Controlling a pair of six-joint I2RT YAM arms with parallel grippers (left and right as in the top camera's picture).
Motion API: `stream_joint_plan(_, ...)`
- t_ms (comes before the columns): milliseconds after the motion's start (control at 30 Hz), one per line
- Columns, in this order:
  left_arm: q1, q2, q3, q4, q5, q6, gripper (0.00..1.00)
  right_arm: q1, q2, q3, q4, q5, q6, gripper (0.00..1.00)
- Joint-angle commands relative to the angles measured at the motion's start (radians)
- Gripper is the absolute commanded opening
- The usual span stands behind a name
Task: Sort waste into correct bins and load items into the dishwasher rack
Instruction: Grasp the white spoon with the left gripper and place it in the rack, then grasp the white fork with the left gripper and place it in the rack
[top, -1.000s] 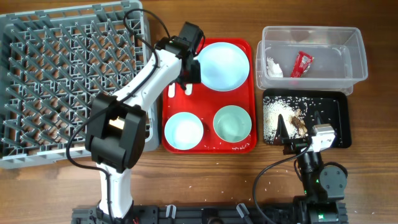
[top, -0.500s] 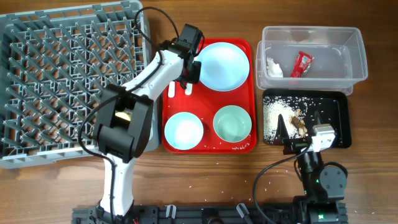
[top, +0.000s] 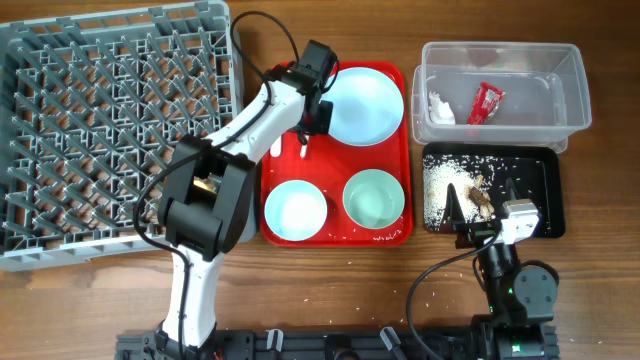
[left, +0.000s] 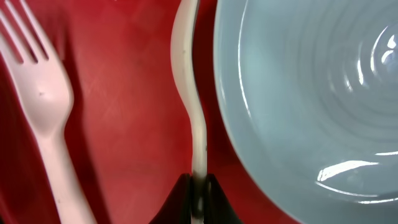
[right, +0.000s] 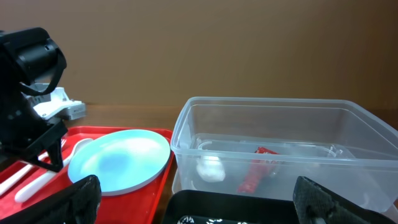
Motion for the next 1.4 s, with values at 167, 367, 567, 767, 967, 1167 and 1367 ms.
stream_joint_plan(167, 0.055, -0.251, -0.015, -0.121, 0.005, -0.077, 0.06, -0.004, -0.009, -0.003, 0.004, -0.009, 0.006, 1.0)
stream_joint_plan(367, 0.208, -0.401, -0.015, -0.29, -0.067, -0.232, 0.06, -0.004, -0.009, -0.003, 0.004, -0.009, 0.005, 1.0)
stream_joint_plan(567, 0.334, -0.362, -0.119, -0.269, -0.039, -0.194, 0.3, -0.004, -0.009, -0.003, 0.004, -0.009, 0.006, 1.0)
stream_joint_plan(767, 0.262, -0.371, -0.076, -0.267, 0.049, -0.113, 0.58, -0.004, -0.009, -0.003, 0.004, -0.009, 0.005, 1.0)
stream_joint_plan(967, 0.096, -0.343, -0.076, -0.143, -0.021, -0.091, 0.64, -0.004, -0.009, -0.003, 0.004, -0.009, 0.006, 1.0)
stream_joint_plan(1167, 0.08, -0.127, -0.076, 0.034, -0.034, -0.091, 0.56, -0.004, -0.009, -0.003, 0.004, -0.009, 0.005, 1.0)
stream_joint_plan(1367, 0.096, -0.005, -0.076, 0.062, -0.076, -0.092, 0.49, -0.004, -0.009, -0.003, 0.004, -0.009, 0.005, 1.0)
